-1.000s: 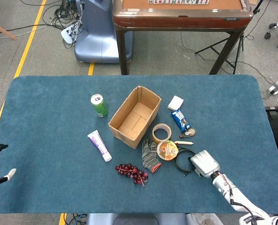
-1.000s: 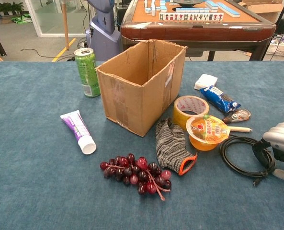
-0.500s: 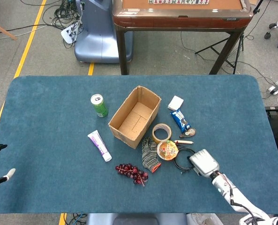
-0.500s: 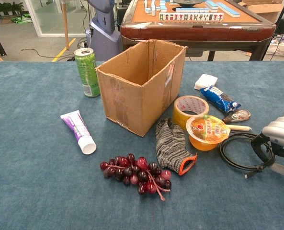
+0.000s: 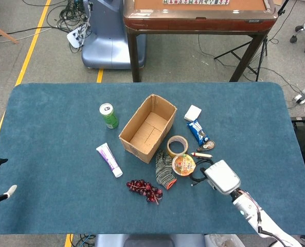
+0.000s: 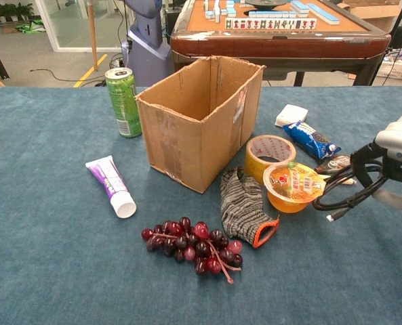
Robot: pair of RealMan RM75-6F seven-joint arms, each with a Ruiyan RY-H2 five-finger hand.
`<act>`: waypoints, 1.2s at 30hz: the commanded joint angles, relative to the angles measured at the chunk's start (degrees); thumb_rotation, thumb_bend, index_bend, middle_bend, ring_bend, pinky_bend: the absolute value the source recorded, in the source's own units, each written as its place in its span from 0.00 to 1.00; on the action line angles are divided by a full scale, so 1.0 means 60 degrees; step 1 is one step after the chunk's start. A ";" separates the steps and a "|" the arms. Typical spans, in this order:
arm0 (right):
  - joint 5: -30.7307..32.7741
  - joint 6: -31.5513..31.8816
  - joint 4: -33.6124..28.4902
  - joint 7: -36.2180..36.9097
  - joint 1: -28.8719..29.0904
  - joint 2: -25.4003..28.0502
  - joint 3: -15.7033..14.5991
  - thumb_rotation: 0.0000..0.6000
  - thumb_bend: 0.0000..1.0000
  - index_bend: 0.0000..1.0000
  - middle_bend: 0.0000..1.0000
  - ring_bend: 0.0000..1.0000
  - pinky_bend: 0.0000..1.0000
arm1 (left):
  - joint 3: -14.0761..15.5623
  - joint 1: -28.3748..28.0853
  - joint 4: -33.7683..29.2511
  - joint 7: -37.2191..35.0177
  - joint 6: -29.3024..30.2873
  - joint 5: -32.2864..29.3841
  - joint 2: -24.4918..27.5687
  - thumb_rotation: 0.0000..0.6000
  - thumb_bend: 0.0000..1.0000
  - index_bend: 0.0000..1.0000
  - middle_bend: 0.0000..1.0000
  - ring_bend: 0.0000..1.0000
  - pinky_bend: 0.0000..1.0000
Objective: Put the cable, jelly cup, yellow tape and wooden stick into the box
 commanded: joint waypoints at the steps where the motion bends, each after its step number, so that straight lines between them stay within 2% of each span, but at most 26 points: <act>1: -0.0245 0.0312 -0.0528 -0.0265 -0.0067 0.0344 0.0082 1.00 0.45 0.74 1.00 1.00 1.00 | 0.0002 -0.0002 0.0006 0.0005 -0.0011 -0.0007 0.0000 1.00 0.13 0.24 0.25 0.30 0.50; 5: -0.0479 0.0637 -0.1222 -0.0559 -0.0107 0.0746 0.0228 1.00 0.45 0.74 1.00 1.00 1.00 | 0.0000 -0.0006 0.0002 0.0001 -0.0029 -0.0024 0.0000 1.00 0.13 0.24 0.25 0.30 0.50; 9: -0.0623 0.0872 -0.1792 -0.0878 -0.0090 0.1055 0.0461 1.00 0.45 0.74 1.00 1.00 1.00 | 0.0005 -0.0015 -0.0032 0.0054 -0.0100 -0.0091 0.0015 1.00 0.13 0.26 0.33 0.30 0.50; 18: -0.0831 0.1191 -0.3041 -0.1372 0.0201 0.1509 0.1298 1.00 0.45 0.74 1.00 1.00 1.00 | 0.0005 -0.0006 0.0015 -0.0035 -0.0008 0.0027 0.0004 1.00 0.13 0.27 0.34 0.30 0.50; 28: 0.0323 0.0941 -0.3652 -0.1804 0.1009 0.1400 0.2652 1.00 0.45 0.74 1.00 1.00 1.00 | 0.0008 0.0031 -0.0041 -0.0068 0.0095 0.0100 0.0041 1.00 0.13 0.27 0.34 0.30 0.50; 36: 0.1914 0.0608 -0.2853 -0.2012 0.2097 0.0636 0.3759 1.00 0.45 0.74 1.00 1.00 1.00 | 0.0026 0.0037 -0.0075 -0.0047 0.0131 0.0171 0.0048 1.00 0.13 0.27 0.34 0.30 0.50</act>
